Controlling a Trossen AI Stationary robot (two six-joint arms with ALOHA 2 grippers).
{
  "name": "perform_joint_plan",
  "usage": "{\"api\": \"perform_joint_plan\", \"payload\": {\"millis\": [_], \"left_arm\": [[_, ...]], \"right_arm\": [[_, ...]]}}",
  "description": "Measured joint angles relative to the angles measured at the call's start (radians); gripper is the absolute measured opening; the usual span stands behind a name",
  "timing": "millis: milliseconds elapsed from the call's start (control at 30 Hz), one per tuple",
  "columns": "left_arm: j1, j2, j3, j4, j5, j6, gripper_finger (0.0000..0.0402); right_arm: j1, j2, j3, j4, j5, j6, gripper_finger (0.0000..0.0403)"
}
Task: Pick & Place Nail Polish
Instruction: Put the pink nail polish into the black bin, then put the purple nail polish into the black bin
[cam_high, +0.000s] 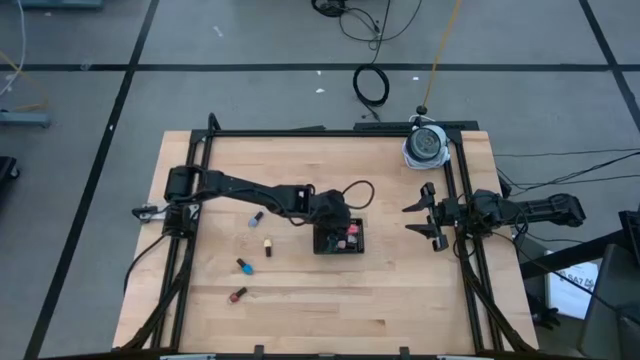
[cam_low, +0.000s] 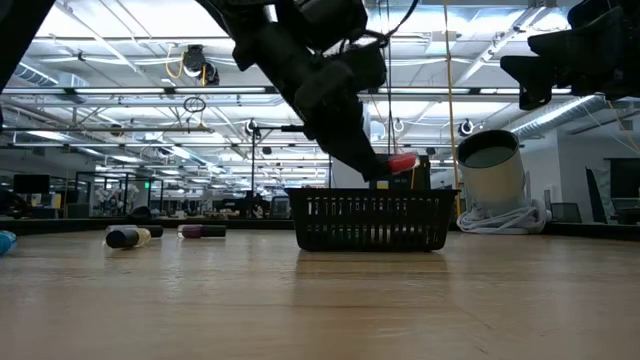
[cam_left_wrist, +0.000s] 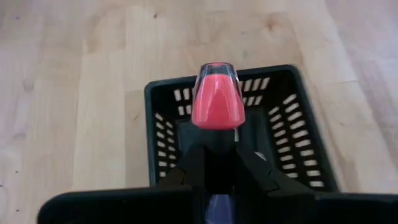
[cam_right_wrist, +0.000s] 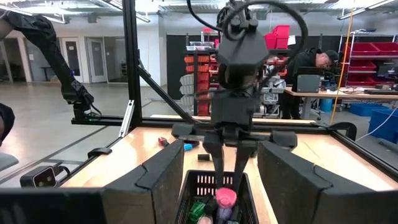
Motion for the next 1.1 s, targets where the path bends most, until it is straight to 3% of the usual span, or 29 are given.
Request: {"api": "perform_joint_plan", "payload": {"millis": [267,533,867,967,1100], "left_arm": [[0.004,0.022,-0.002,-0.048,0.002,-0.006,0.0041],[0.004,0.017,-0.002,-0.022,-0.008,-0.007,0.0102],[0.006,0.006,-0.002,-0.061,-0.121,0.009,0.0131],[0.01,-0.051,-0.002,-0.149,-0.177,0.004,0.0131],[0.014,-0.174,-0.002,-0.29,-0.277,-0.12,0.0131]], "right_arm": [[0.0,0.0,0.0,-0.001,0.0,0.0,0.0196],[0.0,0.0,0.0,-0.001,0.0,0.0,0.0193],[0.0,0.0,0.001,-0.001,0.0,0.0,0.0192],[0.0,0.0,0.001,-0.001,0.0,0.0,0.0194],[0.0,0.0,0.001,-0.001,0.0,0.0,0.0196]]}}
